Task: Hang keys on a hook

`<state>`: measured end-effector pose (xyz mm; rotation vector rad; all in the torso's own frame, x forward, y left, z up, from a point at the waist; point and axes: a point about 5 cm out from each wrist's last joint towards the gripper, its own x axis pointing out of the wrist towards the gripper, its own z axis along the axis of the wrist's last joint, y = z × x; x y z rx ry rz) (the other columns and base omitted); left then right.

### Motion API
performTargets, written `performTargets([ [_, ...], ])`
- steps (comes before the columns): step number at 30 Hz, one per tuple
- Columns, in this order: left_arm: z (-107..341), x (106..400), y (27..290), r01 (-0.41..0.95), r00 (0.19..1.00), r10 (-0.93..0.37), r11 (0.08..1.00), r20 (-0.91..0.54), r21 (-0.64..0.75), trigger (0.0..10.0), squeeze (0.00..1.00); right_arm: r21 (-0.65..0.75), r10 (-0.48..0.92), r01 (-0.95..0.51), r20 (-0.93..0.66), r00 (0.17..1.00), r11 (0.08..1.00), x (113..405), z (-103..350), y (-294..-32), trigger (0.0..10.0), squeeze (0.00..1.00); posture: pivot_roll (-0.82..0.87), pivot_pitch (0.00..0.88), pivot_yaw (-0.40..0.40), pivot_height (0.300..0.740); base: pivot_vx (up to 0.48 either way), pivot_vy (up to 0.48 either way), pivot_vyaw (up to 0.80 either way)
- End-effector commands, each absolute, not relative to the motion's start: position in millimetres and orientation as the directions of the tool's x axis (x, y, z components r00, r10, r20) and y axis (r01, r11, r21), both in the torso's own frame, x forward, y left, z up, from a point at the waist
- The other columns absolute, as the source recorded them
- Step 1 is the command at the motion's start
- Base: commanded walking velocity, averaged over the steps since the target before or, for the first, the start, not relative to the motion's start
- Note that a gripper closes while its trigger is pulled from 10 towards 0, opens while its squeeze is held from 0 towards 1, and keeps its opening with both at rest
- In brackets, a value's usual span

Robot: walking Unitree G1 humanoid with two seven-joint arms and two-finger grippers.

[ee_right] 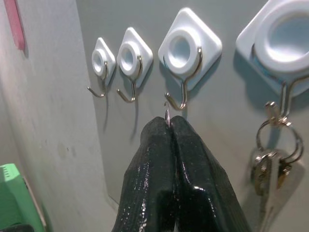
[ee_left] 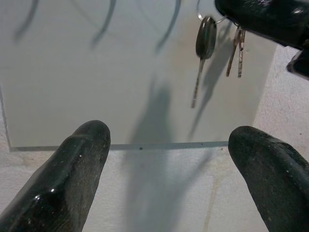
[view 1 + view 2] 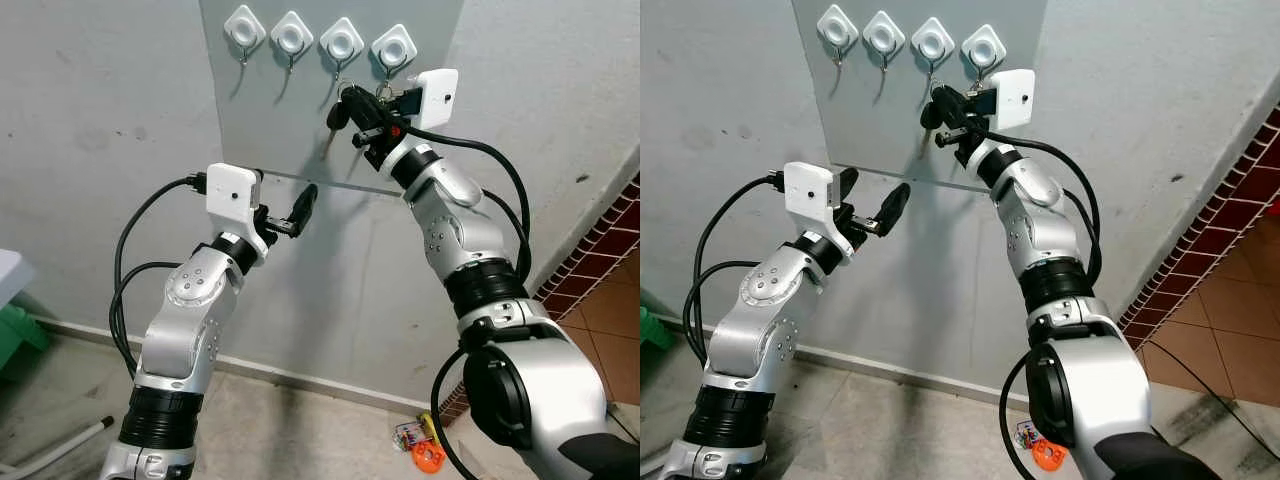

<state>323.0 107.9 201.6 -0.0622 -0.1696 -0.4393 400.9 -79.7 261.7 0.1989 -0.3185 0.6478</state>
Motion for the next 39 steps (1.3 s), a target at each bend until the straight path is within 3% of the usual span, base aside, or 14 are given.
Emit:
performTargets([
  [1, 208, 322, 105, 0.438, 0.883, -0.428, 0.899, 0.193, -0.012, 10.0, 0.0, 0.072, 0.565, -0.632, 0.382, 0.732, 0.771, 402, 272, -77, 10.0, 0.0, -0.02, 0.0, -0.037, 0.74, 0.0, 0.0, 0.0],
  [21, 208, 322, 105, 0.433, 0.887, -0.421, 0.901, 0.191, -0.025, 10.0, 0.0, 0.129, 0.539, -0.635, 0.419, 0.731, 0.761, 408, 289, -70, 10.0, 0.0, -0.02, 0.0, -0.038, 0.74, 0.0, 0.0, 0.0],
  [39, 209, 322, 105, 0.427, 0.889, -0.414, 0.904, 0.196, -0.029, 10.0, 0.0, 0.387, 0.496, -0.614, 0.366, 0.787, 0.688, 415, 281, -73, 10.0, 0.0, -0.02, 0.0, -0.041, 0.74, 0.0, 0.0, 0.0],
])
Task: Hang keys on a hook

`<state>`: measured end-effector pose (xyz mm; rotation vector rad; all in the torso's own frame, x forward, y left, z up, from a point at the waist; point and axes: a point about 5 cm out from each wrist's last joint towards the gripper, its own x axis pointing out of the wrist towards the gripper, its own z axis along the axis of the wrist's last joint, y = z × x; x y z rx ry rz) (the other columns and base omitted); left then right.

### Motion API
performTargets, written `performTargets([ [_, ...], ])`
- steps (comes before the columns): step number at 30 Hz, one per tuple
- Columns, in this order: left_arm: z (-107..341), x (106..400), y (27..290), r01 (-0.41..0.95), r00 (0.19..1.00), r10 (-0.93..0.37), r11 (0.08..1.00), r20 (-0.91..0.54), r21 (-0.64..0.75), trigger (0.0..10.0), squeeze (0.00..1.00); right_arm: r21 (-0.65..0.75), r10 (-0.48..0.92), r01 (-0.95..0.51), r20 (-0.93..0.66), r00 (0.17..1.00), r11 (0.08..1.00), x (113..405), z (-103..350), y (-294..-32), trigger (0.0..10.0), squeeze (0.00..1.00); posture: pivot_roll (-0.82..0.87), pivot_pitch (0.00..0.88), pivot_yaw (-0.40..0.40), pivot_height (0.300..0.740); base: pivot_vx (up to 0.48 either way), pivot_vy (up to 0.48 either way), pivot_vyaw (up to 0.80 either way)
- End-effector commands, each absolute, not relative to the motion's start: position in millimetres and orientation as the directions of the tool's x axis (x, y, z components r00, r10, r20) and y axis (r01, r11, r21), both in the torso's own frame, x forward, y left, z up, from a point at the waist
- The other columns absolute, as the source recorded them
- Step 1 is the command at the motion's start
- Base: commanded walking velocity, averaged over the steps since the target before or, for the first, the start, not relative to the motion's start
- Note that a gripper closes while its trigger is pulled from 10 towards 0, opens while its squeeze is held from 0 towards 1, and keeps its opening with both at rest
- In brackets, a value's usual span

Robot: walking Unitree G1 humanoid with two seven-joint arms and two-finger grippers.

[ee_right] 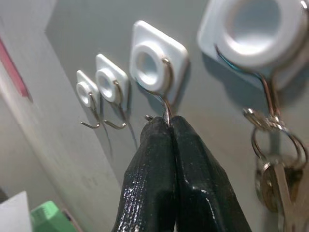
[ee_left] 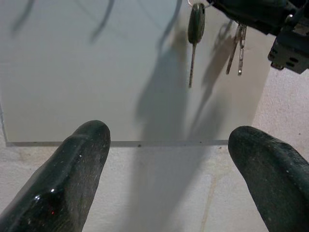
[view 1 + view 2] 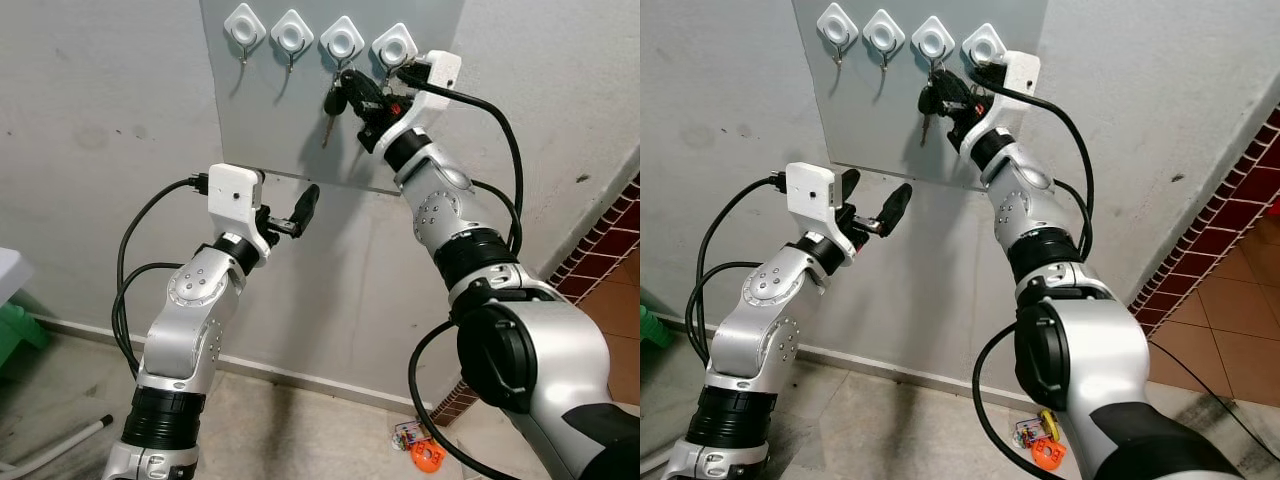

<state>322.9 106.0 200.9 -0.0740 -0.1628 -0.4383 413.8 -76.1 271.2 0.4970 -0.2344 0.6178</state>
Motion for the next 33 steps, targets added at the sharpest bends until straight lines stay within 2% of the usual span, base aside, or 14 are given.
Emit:
performTargets([
  [1, 209, 322, 105, 0.427, 0.889, -0.414, 0.904, 0.196, -0.03, 10.0, 0.0, 0.401, 0.49, -0.611, 0.369, 0.789, 0.682, 415, 280, -74, 10.0, 0.0, -0.02, 0.0, -0.041, 0.74, 0.0, 0.0, 0.0],
  [7, 209, 322, 105, 0.426, 0.89, -0.412, 0.904, 0.196, -0.033, 10.0, 0.0, 0.463, 0.476, -0.605, 0.375, 0.796, 0.647, 416, 280, -77, 10.0, 0.0, -0.02, 0.0, -0.041, 0.74, 0.0, 0.0, 0.0],
  [8, 209, 322, 105, 0.426, 0.89, -0.412, 0.904, 0.195, -0.034, 10.0, 0.0, 0.497, 0.468, -0.598, 0.373, 0.801, 0.628, 416, 278, -78, 10.0, 0.2, -0.02, 0.0, -0.042, 0.74, 0.0, 0.0, 0.0],
  [9, 209, 322, 105, 0.425, 0.891, -0.411, 0.904, 0.195, -0.036, 10.0, 0.0, 0.537, 0.454, -0.592, 0.38, 0.806, 0.602, 416, 277, -80, 10.0, 1.0, -0.02, 0.0, -0.042, 0.74, 0.0, 0.0, 0.0],
  [26, 209, 322, 103, 0.427, 0.891, -0.412, 0.903, 0.191, -0.045, 10.0, 0.0, 0.569, 0.417, -0.524, 0.319, 0.851, 0.634, 415, 253, -87, 10.0, 1.0, -0.02, 0.0, -0.035, 0.74, 0.0, 0.0, 0.0],
  [29, 209, 322, 103, 0.427, 0.891, -0.412, 0.903, 0.19, -0.045, 10.0, 0.0, 0.54, 0.411, -0.531, 0.335, 0.848, 0.654, 414, 250, -89, 10.0, 1.0, -0.02, 0.0, -0.034, 0.74, 0.0, 0.0, 0.0],
  [31, 208, 323, 103, 0.425, 0.892, -0.411, 0.904, 0.187, -0.044, 10.0, 0.0, 0.452, 0.411, -0.54, 0.357, 0.839, 0.71, 411, 246, -91, 10.0, 1.0, -0.02, 0.0, -0.033, 0.74, 0.0, 0.0, 0.0],
  [33, 208, 323, 103, 0.425, 0.892, -0.411, 0.904, 0.187, -0.043, 10.0, 0.0, 0.429, 0.411, -0.54, 0.359, 0.838, 0.724, 410, 245, -92, 10.0, 1.0, -0.03, 0.0, -0.031, 0.74, 0.0, 0.0, 0.0],
])
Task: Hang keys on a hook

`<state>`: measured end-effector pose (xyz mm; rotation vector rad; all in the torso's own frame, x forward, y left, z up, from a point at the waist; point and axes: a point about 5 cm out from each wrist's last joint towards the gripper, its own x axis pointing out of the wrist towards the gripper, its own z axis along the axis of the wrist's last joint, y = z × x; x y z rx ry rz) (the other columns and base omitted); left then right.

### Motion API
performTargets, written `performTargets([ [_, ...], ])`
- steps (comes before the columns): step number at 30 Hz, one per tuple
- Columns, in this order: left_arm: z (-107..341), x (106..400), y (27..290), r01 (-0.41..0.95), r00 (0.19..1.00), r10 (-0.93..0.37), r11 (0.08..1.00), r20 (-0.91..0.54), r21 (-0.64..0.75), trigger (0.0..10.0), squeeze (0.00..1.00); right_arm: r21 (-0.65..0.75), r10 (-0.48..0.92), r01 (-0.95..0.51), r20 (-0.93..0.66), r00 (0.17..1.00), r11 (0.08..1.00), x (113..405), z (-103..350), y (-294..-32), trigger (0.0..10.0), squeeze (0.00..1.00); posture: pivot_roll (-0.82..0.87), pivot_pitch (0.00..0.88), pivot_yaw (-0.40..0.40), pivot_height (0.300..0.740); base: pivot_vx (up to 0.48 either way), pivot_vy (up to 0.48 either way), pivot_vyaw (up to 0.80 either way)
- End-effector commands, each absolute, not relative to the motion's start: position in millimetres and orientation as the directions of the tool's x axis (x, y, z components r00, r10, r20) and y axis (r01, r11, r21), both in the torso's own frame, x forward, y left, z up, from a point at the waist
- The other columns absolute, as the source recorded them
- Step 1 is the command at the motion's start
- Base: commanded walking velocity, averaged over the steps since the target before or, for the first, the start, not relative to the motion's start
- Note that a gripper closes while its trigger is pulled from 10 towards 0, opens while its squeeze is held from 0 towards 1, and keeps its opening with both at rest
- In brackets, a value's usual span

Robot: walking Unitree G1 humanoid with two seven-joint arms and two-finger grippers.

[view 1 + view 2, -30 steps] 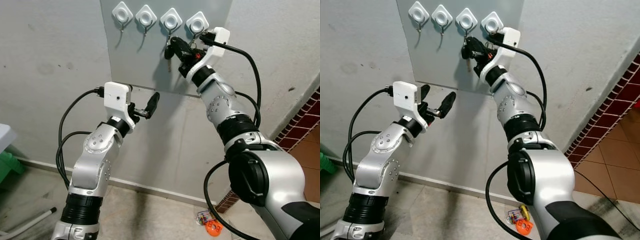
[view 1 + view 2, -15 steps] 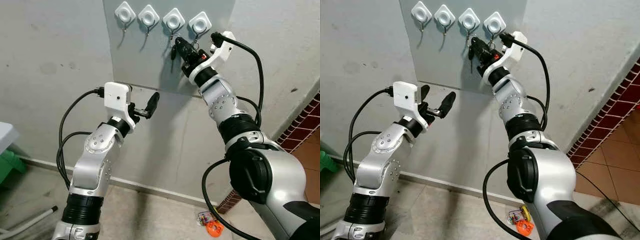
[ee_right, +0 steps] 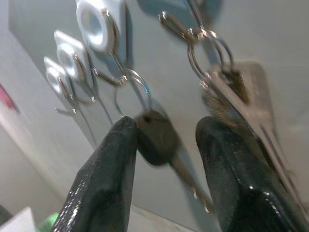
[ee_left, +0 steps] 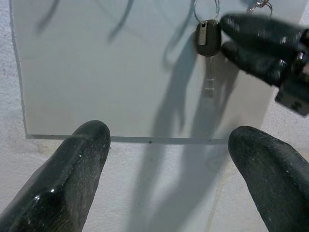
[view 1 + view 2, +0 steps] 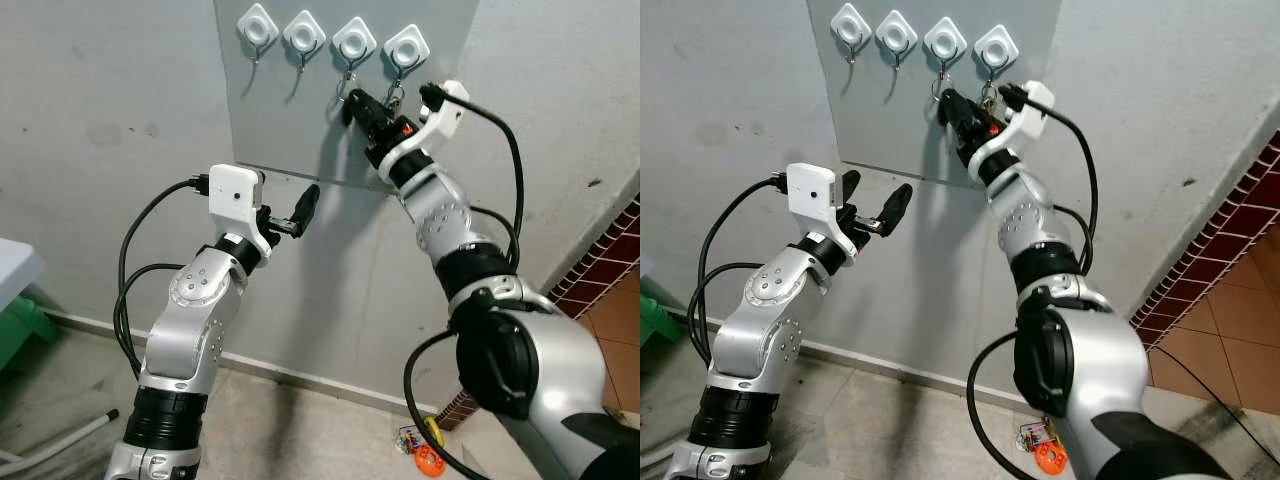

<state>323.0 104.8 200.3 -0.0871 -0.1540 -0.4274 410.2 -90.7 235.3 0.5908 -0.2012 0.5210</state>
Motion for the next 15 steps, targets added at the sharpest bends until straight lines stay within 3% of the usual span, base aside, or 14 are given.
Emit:
performTargets([
  [1, 207, 322, 103, 0.425, 0.893, -0.411, 0.904, 0.185, -0.043, 10.0, 0.0, 0.401, 0.406, -0.533, 0.362, 0.839, 0.745, 409, 243, -92, 10.0, 1.0, -0.03, 0.0, -0.03, 0.74, 0.0, 0.0, 0.0],
  [2, 206, 323, 103, 0.424, 0.893, -0.411, 0.904, 0.183, -0.042, 10.0, 0.0, 0.377, 0.411, -0.534, 0.36, 0.837, 0.756, 407, 239, -92, 10.0, 0.91, -0.03, 0.0, -0.029, 0.74, 0.0, 0.0, 0.0],
  [3, 206, 322, 103, 0.423, 0.894, -0.41, 0.905, 0.181, -0.041, 10.0, 0.0, 0.347, 0.417, -0.534, 0.359, 0.835, 0.771, 405, 234, -92, 10.0, 0.04, -0.03, 0.0, -0.026, 0.74, 0.0, 0.0, 0.0],
  [15, 191, 324, 110, 0.381, 0.917, -0.373, 0.924, 0.14, -0.032, 10.0, 0.0, 0.328, 0.372, -0.462, 0.3, 0.878, 0.824, 384, 181, -112, 10.0, 0.0, -0.05, 0.0, -0.008, 0.74, 0.0, 0.0, 0.0],
])
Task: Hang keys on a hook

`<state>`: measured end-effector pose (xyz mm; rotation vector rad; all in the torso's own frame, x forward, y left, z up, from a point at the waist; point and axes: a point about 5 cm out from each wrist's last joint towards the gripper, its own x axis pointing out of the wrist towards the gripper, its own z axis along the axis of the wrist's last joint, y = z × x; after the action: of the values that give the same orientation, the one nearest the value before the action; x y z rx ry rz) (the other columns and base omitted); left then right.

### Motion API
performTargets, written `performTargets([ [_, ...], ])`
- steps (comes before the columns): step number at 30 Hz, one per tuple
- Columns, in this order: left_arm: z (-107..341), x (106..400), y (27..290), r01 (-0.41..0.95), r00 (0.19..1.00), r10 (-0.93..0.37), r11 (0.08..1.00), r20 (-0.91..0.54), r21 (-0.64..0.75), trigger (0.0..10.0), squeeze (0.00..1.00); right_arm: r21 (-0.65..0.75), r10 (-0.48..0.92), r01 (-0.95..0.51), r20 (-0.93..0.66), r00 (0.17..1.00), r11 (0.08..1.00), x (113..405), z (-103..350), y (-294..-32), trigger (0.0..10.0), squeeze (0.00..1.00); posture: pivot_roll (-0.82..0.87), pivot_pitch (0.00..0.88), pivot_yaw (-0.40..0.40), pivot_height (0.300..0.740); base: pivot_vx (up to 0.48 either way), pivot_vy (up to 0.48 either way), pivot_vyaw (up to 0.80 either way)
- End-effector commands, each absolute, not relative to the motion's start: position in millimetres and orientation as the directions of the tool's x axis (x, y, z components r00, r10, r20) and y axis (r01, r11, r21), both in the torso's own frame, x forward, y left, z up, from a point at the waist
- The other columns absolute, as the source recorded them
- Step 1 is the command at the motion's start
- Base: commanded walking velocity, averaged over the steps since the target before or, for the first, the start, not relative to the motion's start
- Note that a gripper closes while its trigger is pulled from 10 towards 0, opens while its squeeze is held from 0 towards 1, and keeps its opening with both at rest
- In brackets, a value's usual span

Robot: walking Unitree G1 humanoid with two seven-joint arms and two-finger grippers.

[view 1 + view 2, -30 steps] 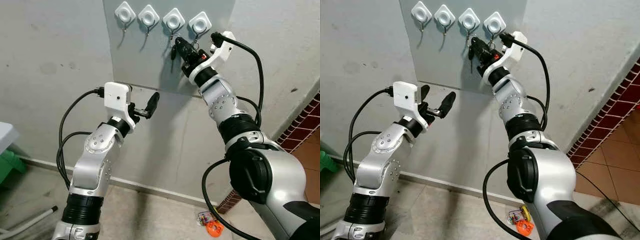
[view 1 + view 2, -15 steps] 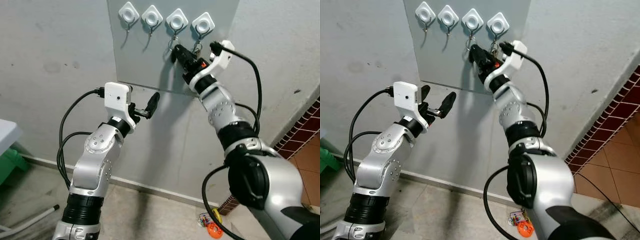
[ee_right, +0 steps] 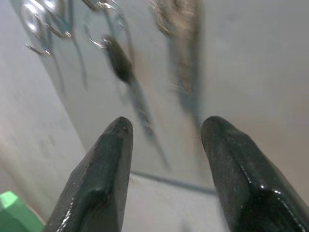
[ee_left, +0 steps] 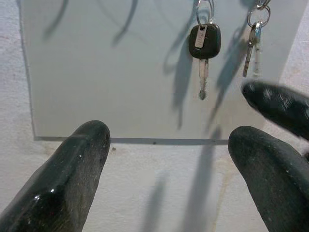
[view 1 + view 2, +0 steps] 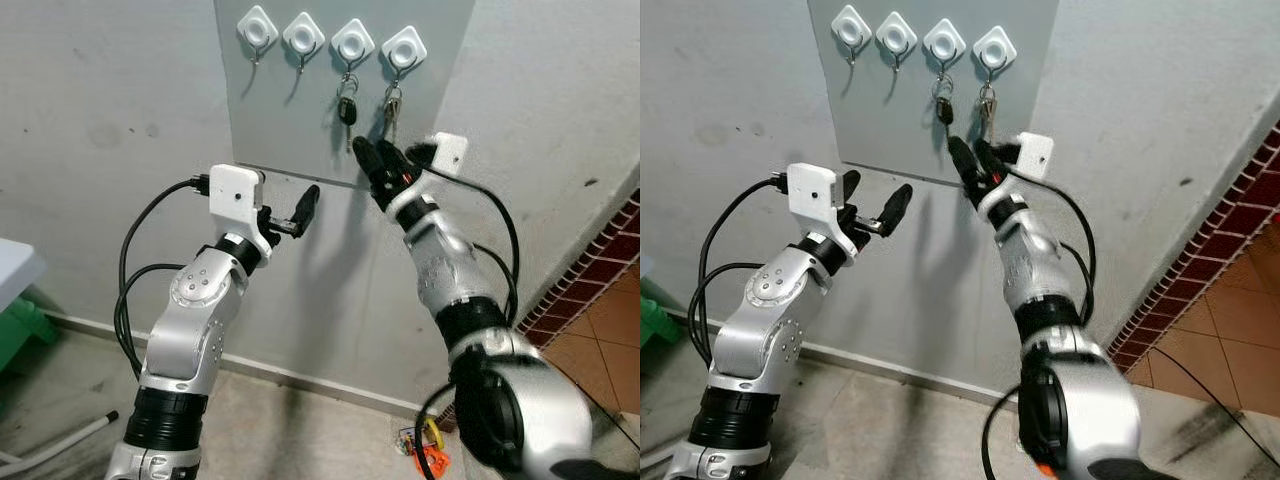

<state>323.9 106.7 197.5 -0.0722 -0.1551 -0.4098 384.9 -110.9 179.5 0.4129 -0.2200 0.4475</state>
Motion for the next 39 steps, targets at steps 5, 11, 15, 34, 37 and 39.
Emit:
performTargets([
  [5, 173, 325, 117, 0.34, 0.937, -0.335, 0.94, 0.096, -0.042, 10.0, 0.0, 0.349, 0.28, -0.349, 0.235, 0.931, 0.869, 363, 142, -129, 10.0, 0.0, -0.07, 0.0, 0.005, 0.74, 0.0, 0.0, 0.0],
  [11, 155, 328, 126, 0.298, 0.954, -0.296, 0.953, 0.048, -0.056, 10.0, 0.0, 0.377, 0.215, -0.263, 0.165, 0.963, 0.888, 339, 108, -134, 10.0, 0.0, -0.08, 0.0, 0.022, 0.74, 0.0, 0.0, 0.0],
  [15, 150, 328, 130, 0.284, 0.958, -0.282, 0.957, 0.046, -0.055, 10.0, 0.0, 0.36, 0.204, -0.247, 0.152, 0.967, 0.9, 332, 102, -136, 10.0, 0.0, -0.08, 0.0, 0.024, 0.74, 0.0, 0.0, 0.0],
  [34, 71, 312, 155, 0.199, 0.975, -0.199, 0.98, -0.102, -0.012, 10.0, 0.0, 0.238, 0.029, -0.005, -0.1, 0.995, 0.971, 276, 34, -181, 10.0, 1.0, -0.1, 0.0, 0.028, 0.74, 0.0, 0.0, 0.0],
  [37, 46, 305, 154, 0.209, 0.965, -0.202, 0.978, -0.167, 0.02, 10.0, 0.0, 0.165, 0.059, -0.021, -0.232, 0.971, 0.986, 265, 7, -181, 10.0, 0.0, -0.1, 0.0, 0.03, 0.74, 0.0, 0.0, 0.0],
  [39, 35, 302, 154, 0.21, 0.957, -0.203, 0.977, -0.209, 0.015, 10.0, 0.0, 0.136, 0.061, -0.023, -0.279, 0.958, 0.99, 261, -2, -181, 10.0, 0.0, -0.1, 0.0, 0.032, 0.74, 0.0, 0.0, 0.0],
])
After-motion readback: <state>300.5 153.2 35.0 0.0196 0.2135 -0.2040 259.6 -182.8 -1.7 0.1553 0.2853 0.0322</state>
